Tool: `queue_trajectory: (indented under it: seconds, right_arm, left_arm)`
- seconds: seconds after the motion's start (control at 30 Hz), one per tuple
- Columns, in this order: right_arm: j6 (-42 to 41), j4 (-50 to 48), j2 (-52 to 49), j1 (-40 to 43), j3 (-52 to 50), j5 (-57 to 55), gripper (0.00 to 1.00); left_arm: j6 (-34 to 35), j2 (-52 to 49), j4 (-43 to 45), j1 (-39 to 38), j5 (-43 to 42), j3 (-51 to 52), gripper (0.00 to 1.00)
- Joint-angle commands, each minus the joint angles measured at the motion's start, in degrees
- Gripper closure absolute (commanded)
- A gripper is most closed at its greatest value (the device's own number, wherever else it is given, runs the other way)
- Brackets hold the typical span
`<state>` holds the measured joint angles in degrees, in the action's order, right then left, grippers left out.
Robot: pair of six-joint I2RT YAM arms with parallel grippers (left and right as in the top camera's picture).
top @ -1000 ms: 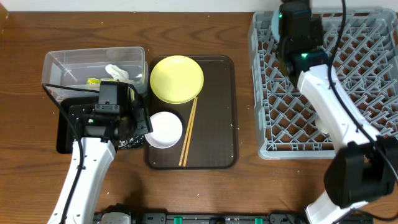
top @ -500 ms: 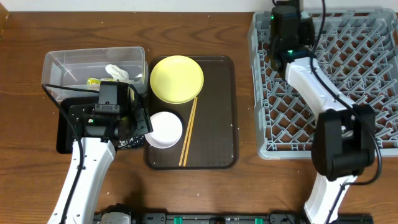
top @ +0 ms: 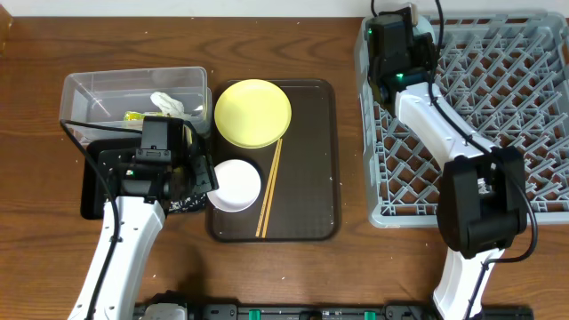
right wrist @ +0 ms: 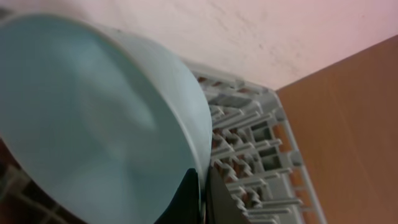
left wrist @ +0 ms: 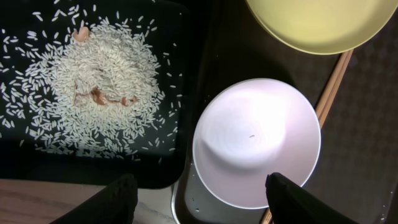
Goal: Sort waste into correct bins and load items into the dishwasher rack
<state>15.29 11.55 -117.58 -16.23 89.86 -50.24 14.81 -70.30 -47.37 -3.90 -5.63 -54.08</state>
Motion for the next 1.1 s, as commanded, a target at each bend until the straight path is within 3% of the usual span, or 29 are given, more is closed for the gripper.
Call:
queue_trajectory:
  seconds: [0.0, 0.2, 0.53, 0.8, 1.07]
  right_arm:
    - [-3.5, 4.5, -0.5, -2.4, -0.1, 2.4, 0.99]
    - [-12.5, 12.2, 0.2, -4.1, -0.1, 2.5, 0.99]
    - [-19.6, 21.0, 3.1, -5.5, -0.1, 6.8, 0.99]
    - [-21.1, 25.4, 4.9, -5.7, -0.1, 19.3, 0.99]
    - [-21.7, 27.1, 5.2, -5.6, -0.1, 20.5, 0.99]
  left_arm:
    - [0.3, -0.1, -0.2, 0.1, 0.1, -0.4, 0.31]
    - [0.3, -0.1, -0.2, 0.1, 0.1, -0.4, 0.31]
    - [0.3, -0.1, -0.2, 0.1, 0.1, -0.4, 0.31]
    - [0.3, -0.1, -0.2, 0.1, 0.1, -0.4, 0.31]
    - [0.3, -0.1, -0.4, 0.1, 0.1, -0.4, 0.31]
